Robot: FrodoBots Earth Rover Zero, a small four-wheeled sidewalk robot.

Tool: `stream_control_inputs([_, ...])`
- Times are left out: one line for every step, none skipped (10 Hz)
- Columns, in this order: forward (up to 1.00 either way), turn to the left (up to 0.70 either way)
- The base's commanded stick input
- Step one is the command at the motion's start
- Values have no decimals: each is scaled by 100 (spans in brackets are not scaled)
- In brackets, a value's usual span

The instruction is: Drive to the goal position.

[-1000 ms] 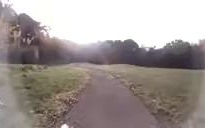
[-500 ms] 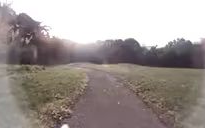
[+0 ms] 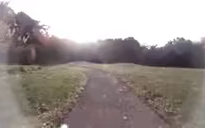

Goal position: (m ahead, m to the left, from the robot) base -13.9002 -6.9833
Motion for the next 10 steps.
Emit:
stream_control_inputs([85, 0])
stream_control_inputs([85, 0])
stream_control_inputs([85, 0])
stream_control_inputs([85, 0])
stream_control_inputs([85, 0])
stream_control_inputs([85, 0])
stream_control_inputs([85, 0])
stream_control_inputs([85, 0])
stream_control_inputs([85, 0])
stream_control_inputs([85, 0])
